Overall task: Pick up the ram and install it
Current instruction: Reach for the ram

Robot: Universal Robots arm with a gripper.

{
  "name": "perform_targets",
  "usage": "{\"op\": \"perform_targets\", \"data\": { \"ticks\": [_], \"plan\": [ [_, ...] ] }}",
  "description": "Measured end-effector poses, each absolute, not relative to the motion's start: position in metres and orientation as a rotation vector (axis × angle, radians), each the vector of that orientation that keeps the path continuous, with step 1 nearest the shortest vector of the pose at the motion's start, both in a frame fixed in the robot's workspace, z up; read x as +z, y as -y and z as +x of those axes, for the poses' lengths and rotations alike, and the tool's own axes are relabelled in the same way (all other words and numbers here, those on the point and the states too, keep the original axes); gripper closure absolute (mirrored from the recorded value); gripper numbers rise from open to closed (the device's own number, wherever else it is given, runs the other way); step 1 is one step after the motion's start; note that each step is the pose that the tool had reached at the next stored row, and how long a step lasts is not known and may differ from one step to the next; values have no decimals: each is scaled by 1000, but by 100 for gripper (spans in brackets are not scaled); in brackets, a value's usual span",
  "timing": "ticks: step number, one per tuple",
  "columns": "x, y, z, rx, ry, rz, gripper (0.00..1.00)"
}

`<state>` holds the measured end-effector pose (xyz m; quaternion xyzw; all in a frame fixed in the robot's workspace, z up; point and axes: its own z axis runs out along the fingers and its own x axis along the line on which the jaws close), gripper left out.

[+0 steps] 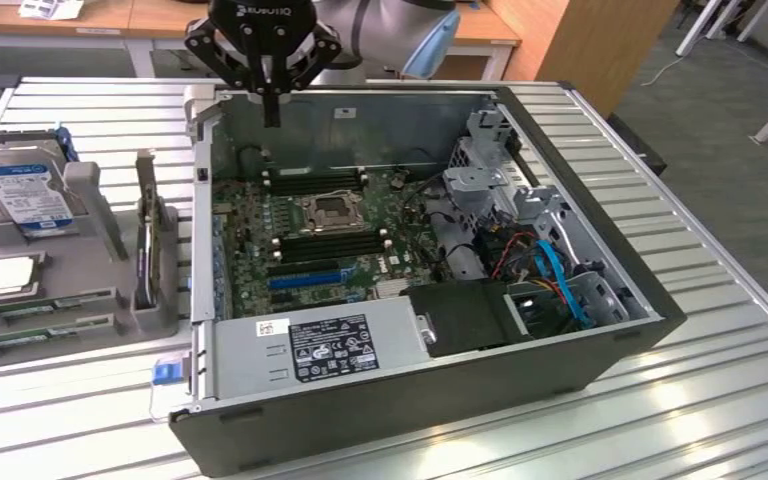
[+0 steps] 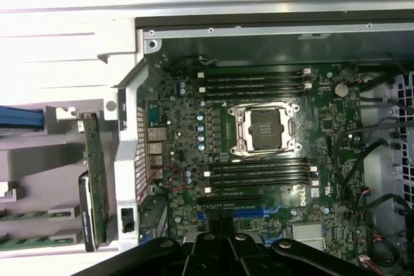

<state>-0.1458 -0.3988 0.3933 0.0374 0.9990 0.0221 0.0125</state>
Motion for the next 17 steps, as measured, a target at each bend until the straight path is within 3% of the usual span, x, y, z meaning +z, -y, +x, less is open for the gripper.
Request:
{"op": "perform_targets", "data": {
  "ticks": [17],
  "plan": [
    [393,399,-167,69,-3114,117,90]
  ]
}}
